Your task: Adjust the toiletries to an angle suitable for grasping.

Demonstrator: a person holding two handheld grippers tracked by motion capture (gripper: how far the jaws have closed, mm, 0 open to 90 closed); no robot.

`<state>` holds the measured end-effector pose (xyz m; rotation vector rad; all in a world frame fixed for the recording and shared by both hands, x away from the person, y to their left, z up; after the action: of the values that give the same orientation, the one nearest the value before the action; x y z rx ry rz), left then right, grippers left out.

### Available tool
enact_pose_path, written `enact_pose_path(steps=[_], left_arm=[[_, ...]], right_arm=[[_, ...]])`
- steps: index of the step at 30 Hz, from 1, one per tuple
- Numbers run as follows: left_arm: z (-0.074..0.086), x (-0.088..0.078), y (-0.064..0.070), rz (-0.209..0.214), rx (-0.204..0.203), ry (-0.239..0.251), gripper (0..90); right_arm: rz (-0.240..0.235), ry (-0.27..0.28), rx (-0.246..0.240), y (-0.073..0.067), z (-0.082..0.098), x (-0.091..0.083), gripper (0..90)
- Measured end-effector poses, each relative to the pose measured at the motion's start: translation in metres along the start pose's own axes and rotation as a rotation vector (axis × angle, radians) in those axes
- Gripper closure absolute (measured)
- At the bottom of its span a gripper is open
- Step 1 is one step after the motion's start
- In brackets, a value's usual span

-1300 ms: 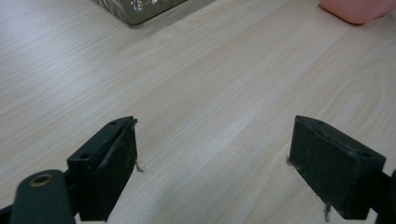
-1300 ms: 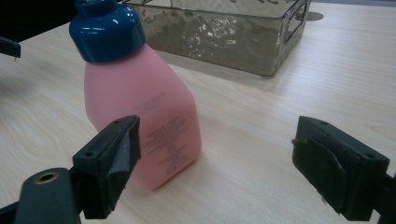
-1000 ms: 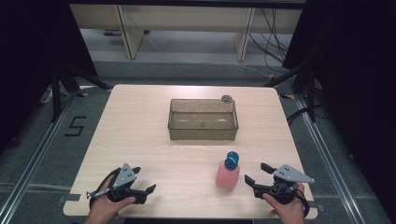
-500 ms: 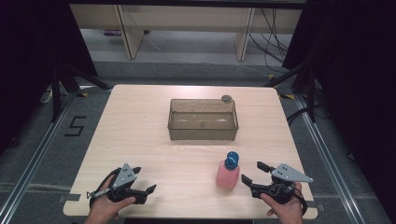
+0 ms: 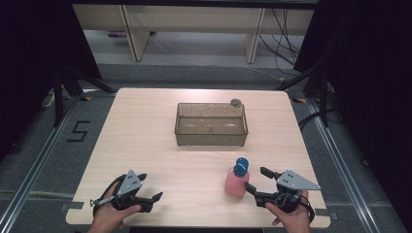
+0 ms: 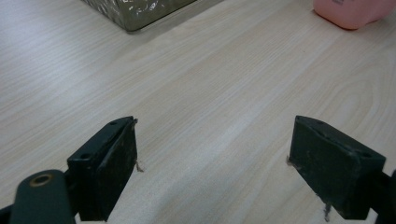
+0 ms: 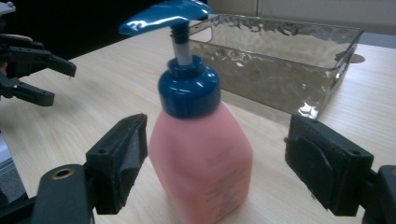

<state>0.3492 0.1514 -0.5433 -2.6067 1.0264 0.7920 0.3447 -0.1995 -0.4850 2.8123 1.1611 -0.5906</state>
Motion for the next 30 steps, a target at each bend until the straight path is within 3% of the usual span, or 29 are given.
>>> enact_pose_path(steps=[2,5,6,7,8,9,12,15,16,19,23,30], left_arm=[[0.000,0.000,0.000,-0.002,0.000,0.000,14.8],[0.000,0.000,0.000,0.002,0.000,0.000,14.8],[0.000,0.000,0.000,0.002,0.002,0.000,14.8],[0.000,0.000,0.000,0.004,0.002,-0.002,14.8],[0.000,0.000,0.000,0.003,0.001,0.000,14.8],[0.000,0.000,0.000,0.002,0.000,0.001,14.8],[0.000,0.001,0.001,0.003,-0.007,0.004,14.8],[0.000,0.001,0.000,0.004,-0.002,-0.002,14.8],[0.000,0.001,0.000,0.004,-0.002,-0.003,14.8],[0.000,0.001,0.001,0.005,-0.003,-0.003,14.8],[0.000,0.001,0.001,0.005,-0.006,-0.001,14.8],[0.000,0.001,0.000,0.008,0.001,-0.001,14.8]], right_arm=[[-0.001,-0.008,0.026,-0.004,0.000,0.000,23.4],[-0.001,0.006,-0.014,-0.002,-0.003,0.003,24.5],[-0.005,0.008,-0.007,-0.004,-0.003,0.004,24.9],[-0.012,-0.007,0.029,-0.007,-0.003,0.004,25.1],[-0.010,0.013,-0.019,-0.004,-0.005,0.006,25.2],[-0.015,0.006,0.008,-0.007,-0.005,0.007,25.4],[-0.022,0.016,-0.019,-0.007,-0.007,0.010,26.1],[-0.028,0.008,-0.017,-0.009,-0.008,0.012,26.6],[-0.032,0.000,0.008,-0.012,-0.007,0.013,26.9],[-0.029,0.014,-0.030,-0.009,-0.010,0.017,27.4],[-0.040,0.017,-0.016,-0.011,-0.011,0.021,28.7],[-0.040,0.000,-0.033,-0.011,-0.012,0.026,29.4]])
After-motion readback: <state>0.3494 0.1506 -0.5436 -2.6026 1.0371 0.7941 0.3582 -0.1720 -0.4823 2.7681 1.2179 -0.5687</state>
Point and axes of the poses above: each handheld gripper's, and its own axes: x roughly forward along the jaws, z roughly out of its underside, y roughly to its right, the point moved 8 cm from there along x, roughly forward along the jaws, and after that the axes turned 1 degree about -z, right-handed, at the moved point
